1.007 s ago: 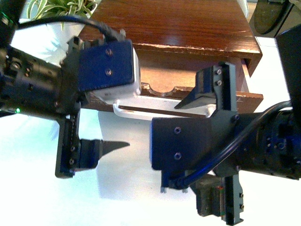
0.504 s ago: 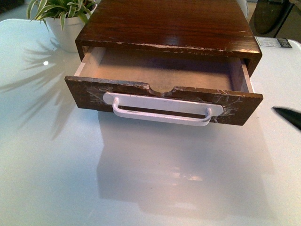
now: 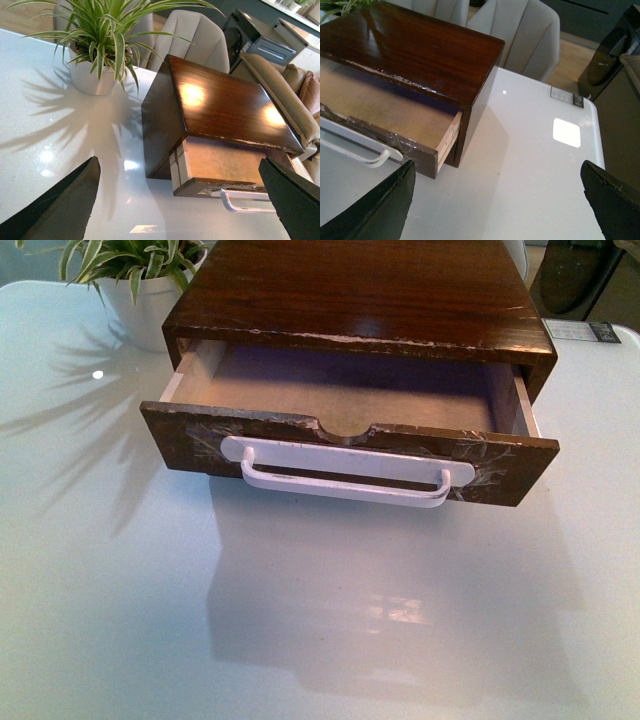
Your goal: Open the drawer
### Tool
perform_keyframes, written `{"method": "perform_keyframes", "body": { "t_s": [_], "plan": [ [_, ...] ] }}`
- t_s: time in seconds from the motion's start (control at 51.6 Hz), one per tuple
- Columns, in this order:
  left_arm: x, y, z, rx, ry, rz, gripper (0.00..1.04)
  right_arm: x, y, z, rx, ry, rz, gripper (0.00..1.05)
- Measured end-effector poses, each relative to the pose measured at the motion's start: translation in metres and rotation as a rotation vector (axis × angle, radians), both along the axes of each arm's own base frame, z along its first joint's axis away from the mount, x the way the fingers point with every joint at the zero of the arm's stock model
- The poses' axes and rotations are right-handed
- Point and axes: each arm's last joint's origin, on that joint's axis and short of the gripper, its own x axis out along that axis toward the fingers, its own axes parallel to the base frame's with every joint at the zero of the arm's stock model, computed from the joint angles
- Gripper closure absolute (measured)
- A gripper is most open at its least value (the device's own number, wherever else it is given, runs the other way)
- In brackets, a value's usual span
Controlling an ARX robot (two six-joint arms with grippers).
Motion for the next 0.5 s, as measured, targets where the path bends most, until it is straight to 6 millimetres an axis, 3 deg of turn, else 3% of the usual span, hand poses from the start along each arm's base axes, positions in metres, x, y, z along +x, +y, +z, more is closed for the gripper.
{"method": "perform_keyframes", "body": {
  "t_s": [0.039,0.097,0.155,0.329,0.465,0.504],
  "plan": [
    [0.0,-0.001,-0.001,0.059,-0.041,0.064,0.12,0.0,-0.002,-0.001,0.04,-0.041,-0.056,0.12],
    [-0.007,-0.012,-0.01,0.238,-0.197,0.24,0.27,-0.003,-0.005,-0.007,0.142,-0.173,-0.178,0.26],
    [-0.016,-0.021,-0.016,0.302,-0.265,0.323,0.39,-0.006,-0.006,-0.011,0.193,-0.211,-0.2,0.37],
    [-0.031,-0.041,-0.029,0.329,-0.287,0.332,0.68,-0.014,-0.006,-0.022,0.249,-0.217,-0.205,0.66],
    [-0.046,-0.056,-0.042,0.335,-0.28,0.335,1.01,-0.02,-0.006,-0.03,0.258,-0.215,-0.206,1.0],
    [-0.048,-0.058,-0.043,0.337,-0.282,0.333,1.03,-0.021,-0.006,-0.031,0.262,-0.217,-0.206,1.03]
  ]
}}
